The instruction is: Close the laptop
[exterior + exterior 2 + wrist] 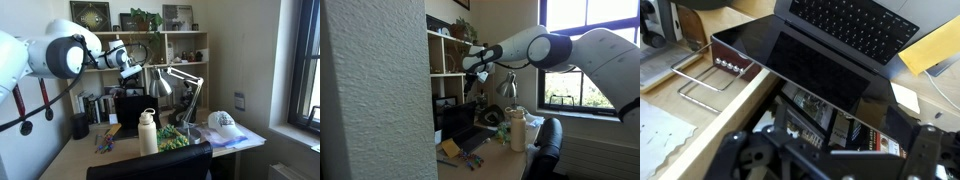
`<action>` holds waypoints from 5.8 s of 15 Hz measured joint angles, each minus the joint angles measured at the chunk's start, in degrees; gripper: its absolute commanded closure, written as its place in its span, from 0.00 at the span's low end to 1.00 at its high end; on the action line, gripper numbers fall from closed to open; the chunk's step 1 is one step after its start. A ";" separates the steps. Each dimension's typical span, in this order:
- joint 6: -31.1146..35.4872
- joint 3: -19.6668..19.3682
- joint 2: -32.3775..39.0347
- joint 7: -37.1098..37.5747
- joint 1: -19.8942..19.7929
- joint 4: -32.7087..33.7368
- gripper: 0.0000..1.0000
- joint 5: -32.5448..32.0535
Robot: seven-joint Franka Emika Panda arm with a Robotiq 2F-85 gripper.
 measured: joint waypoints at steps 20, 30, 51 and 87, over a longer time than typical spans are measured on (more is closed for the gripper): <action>-14.73 5.73 22.15 -28.52 2.96 29.03 0.00 6.62; -14.36 7.25 25.58 -28.53 2.92 31.78 0.00 6.75; -15.51 3.86 27.96 -28.10 5.04 38.86 0.00 8.00; -22.29 -1.94 30.08 -16.94 6.11 37.68 0.00 7.11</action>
